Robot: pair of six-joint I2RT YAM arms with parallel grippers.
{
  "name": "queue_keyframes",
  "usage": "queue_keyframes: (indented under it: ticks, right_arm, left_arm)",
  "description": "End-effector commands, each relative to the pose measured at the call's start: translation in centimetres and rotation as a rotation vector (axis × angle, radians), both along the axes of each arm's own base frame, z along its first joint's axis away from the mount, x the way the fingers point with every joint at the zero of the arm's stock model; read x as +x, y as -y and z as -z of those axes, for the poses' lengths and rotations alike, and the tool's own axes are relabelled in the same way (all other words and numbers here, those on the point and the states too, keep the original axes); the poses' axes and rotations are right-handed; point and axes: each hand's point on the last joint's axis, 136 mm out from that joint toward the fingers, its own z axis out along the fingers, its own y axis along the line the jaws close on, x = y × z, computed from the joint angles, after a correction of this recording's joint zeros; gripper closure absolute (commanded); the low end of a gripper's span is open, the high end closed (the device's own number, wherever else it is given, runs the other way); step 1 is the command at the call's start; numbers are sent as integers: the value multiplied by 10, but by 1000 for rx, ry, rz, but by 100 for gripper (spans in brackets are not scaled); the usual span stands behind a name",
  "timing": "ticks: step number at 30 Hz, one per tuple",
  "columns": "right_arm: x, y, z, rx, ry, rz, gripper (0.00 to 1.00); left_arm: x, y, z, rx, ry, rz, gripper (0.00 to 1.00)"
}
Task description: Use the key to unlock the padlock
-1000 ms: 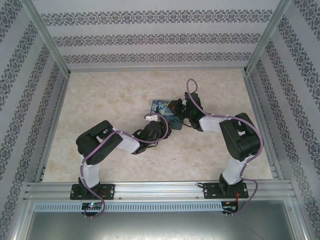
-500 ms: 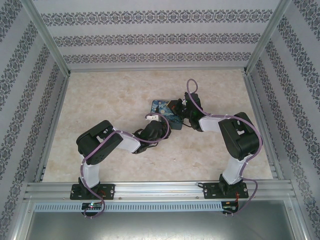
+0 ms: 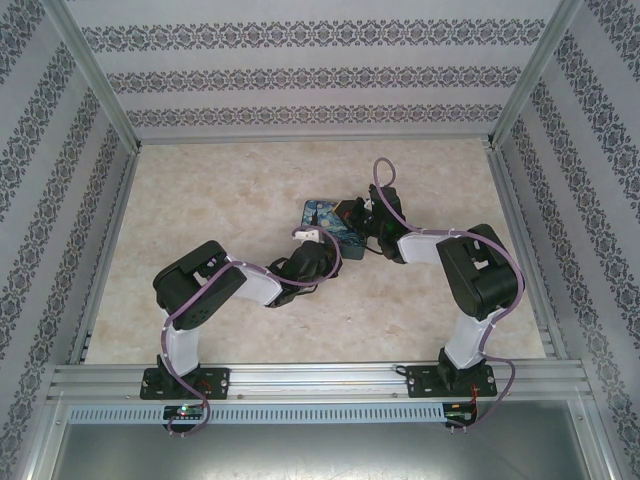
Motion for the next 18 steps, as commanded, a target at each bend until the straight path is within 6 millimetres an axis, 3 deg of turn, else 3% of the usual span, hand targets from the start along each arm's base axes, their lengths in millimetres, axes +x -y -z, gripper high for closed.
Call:
queue_keyframes:
  ticks: [1,7,10,18]
  right_arm:
    - [-21,13,54,-55,-171,11,100]
    - [-17,14,43,-33,-152,6,100]
    - [-12,14,25,-8,-115,-3,100]
    - [-5,13,-59,34,49,-51,100]
  left_arm:
    - [-18,-10,37,80,-117,7,100]
    - [-19,1,19,1,-137,47,100]
    - [-18,5,8,-45,-153,72,100]
    - [-14,-12,-2,-66,-182,49,100]
